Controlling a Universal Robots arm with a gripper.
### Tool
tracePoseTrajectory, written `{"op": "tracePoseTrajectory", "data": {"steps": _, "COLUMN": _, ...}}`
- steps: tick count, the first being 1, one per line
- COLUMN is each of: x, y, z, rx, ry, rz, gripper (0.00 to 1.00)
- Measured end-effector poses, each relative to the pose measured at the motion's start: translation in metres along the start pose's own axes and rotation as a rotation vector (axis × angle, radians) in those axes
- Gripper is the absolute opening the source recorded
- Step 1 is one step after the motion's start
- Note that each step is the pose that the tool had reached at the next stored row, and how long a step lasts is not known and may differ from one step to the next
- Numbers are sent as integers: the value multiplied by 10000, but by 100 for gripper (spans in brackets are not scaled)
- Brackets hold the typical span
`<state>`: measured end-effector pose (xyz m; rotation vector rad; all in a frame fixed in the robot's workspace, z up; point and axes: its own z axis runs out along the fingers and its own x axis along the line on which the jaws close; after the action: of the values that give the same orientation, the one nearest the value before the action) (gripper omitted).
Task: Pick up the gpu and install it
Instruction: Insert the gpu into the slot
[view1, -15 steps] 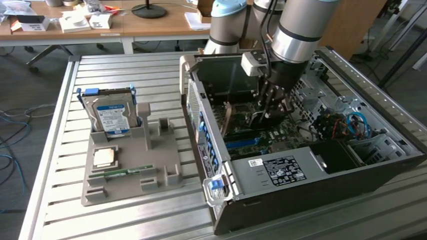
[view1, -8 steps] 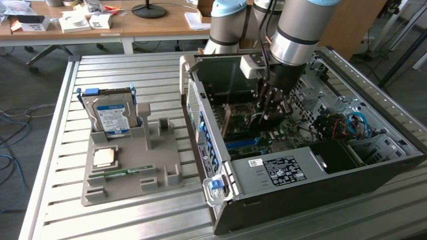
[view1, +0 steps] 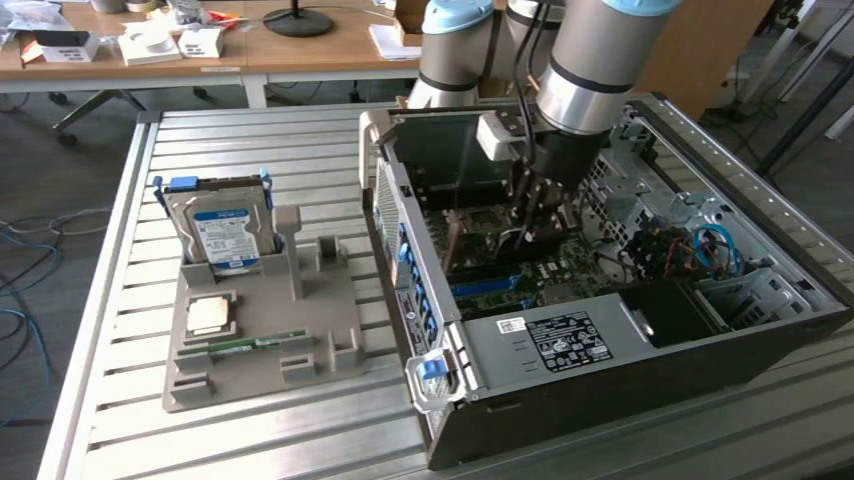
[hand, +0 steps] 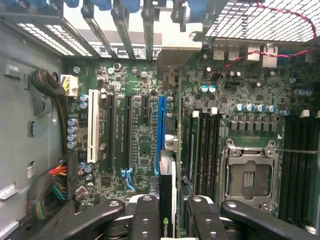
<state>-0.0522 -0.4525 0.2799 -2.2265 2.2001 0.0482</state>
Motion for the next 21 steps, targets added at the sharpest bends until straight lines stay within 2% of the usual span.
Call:
{"op": "tracePoseTrajectory", "data": {"steps": 4, "x": 1, "y": 30, "z": 9, "rx": 2, "ry": 0, "rz": 0, "gripper": 26}}
{"op": "tracePoseTrajectory", "data": {"steps": 21, "x": 12, "y": 62, "z": 51, "rx": 13, "ry": 0, "rz": 1, "gripper": 26}}
